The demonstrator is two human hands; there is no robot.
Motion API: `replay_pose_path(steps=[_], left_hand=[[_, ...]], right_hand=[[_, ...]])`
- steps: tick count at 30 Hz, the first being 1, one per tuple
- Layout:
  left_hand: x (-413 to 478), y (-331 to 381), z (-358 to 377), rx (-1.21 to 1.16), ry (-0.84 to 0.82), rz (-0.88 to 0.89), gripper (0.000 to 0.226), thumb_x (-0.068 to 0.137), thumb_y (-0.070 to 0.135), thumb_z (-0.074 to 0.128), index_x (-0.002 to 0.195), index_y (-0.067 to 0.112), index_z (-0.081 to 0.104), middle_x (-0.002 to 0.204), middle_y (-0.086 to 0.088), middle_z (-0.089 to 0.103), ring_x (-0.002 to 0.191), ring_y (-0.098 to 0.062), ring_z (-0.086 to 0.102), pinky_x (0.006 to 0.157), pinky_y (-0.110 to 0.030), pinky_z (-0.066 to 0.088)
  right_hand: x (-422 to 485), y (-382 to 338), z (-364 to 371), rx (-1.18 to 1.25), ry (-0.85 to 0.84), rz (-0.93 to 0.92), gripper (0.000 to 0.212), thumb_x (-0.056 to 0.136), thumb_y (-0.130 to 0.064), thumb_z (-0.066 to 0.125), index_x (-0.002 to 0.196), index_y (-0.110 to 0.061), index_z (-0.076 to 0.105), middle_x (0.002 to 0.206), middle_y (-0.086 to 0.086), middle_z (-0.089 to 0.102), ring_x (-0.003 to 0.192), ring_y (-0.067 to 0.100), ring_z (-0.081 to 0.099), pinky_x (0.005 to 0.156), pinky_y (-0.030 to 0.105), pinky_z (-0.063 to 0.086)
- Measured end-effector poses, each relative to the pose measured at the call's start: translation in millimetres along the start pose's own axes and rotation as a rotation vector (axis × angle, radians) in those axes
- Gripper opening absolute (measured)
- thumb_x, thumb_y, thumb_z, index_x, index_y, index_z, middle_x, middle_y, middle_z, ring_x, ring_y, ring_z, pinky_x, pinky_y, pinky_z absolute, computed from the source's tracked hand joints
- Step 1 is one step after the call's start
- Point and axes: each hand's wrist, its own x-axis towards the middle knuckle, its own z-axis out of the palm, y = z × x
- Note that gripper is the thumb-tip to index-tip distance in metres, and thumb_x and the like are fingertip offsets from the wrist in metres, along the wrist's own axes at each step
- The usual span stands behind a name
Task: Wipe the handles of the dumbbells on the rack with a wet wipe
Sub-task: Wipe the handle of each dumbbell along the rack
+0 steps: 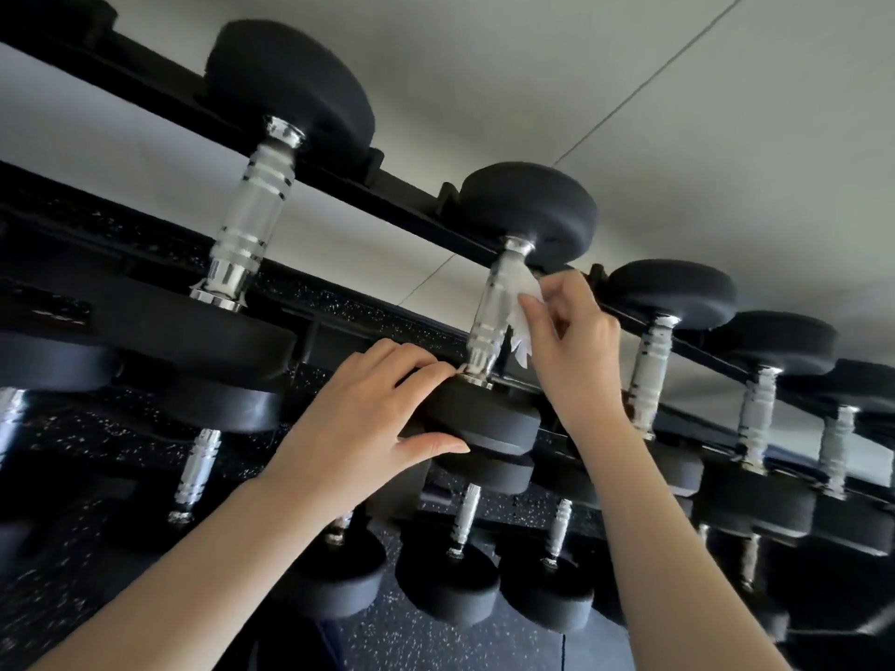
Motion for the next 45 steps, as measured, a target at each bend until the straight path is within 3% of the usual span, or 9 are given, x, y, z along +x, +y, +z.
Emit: replay_pose_path(steps=[6, 12, 18, 23, 29, 32, 41, 43, 45], left_hand=[[9.5, 16.8, -12.9, 0.098, -0.033, 0.014, 0.065, 0.087, 0.062, 0.043, 0.115, 0.007, 0.066, 0.113, -0.001, 0.06, 0.105, -0.02, 0.055, 0.088, -0.039, 0.049], [36.9, 56.5, -5.4, 0.171, -0.008, 0.114, 0.058, 0.088, 0.056, 0.046, 0.112, 0.008, 0.067, 0.114, -0.002, 0.059, 0.107, -0.019, 0.053, 0.091, -0.03, 0.038], [69.5, 122.0, 54.9, 0.19, -0.05, 0.201, 0.054, 0.092, 0.055, 0.044, 0.112, 0.01, 0.068, 0.109, 0.001, 0.061, 0.102, -0.017, 0.057, 0.084, -0.035, 0.048], [86.8, 170.5, 114.3, 0.243, -0.086, 0.139, 0.054, 0.092, 0.054, 0.041, 0.114, 0.012, 0.066, 0.109, 0.002, 0.061, 0.103, -0.017, 0.057, 0.08, -0.036, 0.051], [85.7, 193.2, 153.1, 0.308, -0.075, 0.036, 0.052, 0.091, 0.054, 0.042, 0.112, 0.013, 0.067, 0.108, 0.002, 0.061, 0.102, -0.016, 0.055, 0.079, -0.033, 0.051], [76.3, 194.9, 157.6, 0.33, -0.063, -0.014, 0.053, 0.092, 0.054, 0.042, 0.115, 0.013, 0.065, 0.11, 0.003, 0.06, 0.103, -0.015, 0.054, 0.082, -0.033, 0.049], [65.8, 190.6, 161.4, 0.299, 0.002, -0.07, 0.055, 0.091, 0.054, 0.046, 0.122, 0.013, 0.063, 0.112, 0.004, 0.059, 0.105, -0.014, 0.052, 0.089, -0.031, 0.039], [65.1, 189.9, 162.5, 0.285, 0.013, -0.071, 0.054, 0.091, 0.055, 0.046, 0.121, 0.013, 0.062, 0.113, 0.004, 0.059, 0.106, -0.014, 0.052, 0.089, -0.032, 0.04], [64.6, 189.4, 163.3, 0.269, 0.031, -0.068, 0.053, 0.091, 0.054, 0.046, 0.121, 0.013, 0.062, 0.112, 0.005, 0.058, 0.106, -0.013, 0.051, 0.089, -0.031, 0.039]], right_hand=[[-32.7, 5.5, -27.2, 0.044, 0.065, 0.081, 0.012, 0.092, -0.022, 0.057, 0.085, -0.014, 0.053, 0.054, -0.012, 0.034, 0.053, 0.011, 0.038, 0.05, 0.018, 0.033], [-60.7, 41.2, -71.1, 0.094, 0.193, 0.184, 0.01, 0.091, -0.018, 0.06, 0.085, -0.014, 0.054, 0.061, -0.019, 0.041, 0.06, 0.001, 0.046, 0.053, 0.011, 0.035], [-74.6, 110.0, -118.5, 0.096, 0.277, 0.146, 0.007, 0.089, -0.017, 0.061, 0.087, -0.012, 0.057, 0.082, -0.006, 0.055, 0.065, 0.009, 0.049, 0.054, 0.022, 0.043], [-75.0, 170.2, -140.7, 0.109, 0.275, 0.098, 0.007, 0.089, -0.016, 0.062, 0.087, -0.01, 0.059, 0.082, -0.002, 0.054, 0.069, 0.011, 0.048, 0.059, 0.021, 0.042], [-56.3, 210.9, -122.1, 0.106, 0.222, 0.015, 0.006, 0.088, -0.012, 0.063, 0.086, -0.006, 0.061, 0.086, 0.004, 0.053, 0.067, 0.011, 0.047, 0.056, 0.015, 0.039], [-38.7, 213.3, -102.3, 0.143, 0.235, 0.003, 0.006, 0.088, -0.012, 0.062, 0.088, -0.006, 0.063, 0.091, 0.007, 0.054, 0.069, 0.015, 0.051, 0.057, 0.024, 0.045], [-11.0, 197.1, -62.5, 0.273, 0.426, 0.111, 0.012, 0.083, -0.002, 0.065, 0.092, -0.007, 0.071, 0.088, 0.006, 0.06, 0.077, 0.018, 0.057, 0.065, 0.023, 0.046], [-10.0, 196.1, -61.6, 0.311, 0.415, 0.151, 0.013, 0.081, -0.001, 0.065, 0.09, -0.007, 0.072, 0.089, 0.005, 0.063, 0.079, 0.018, 0.059, 0.069, 0.019, 0.045], [-8.6, 194.7, -62.2, 0.339, 0.41, 0.194, 0.013, 0.08, 0.0, 0.066, 0.089, -0.008, 0.072, 0.089, 0.004, 0.064, 0.078, 0.012, 0.057, 0.07, 0.007, 0.039]])
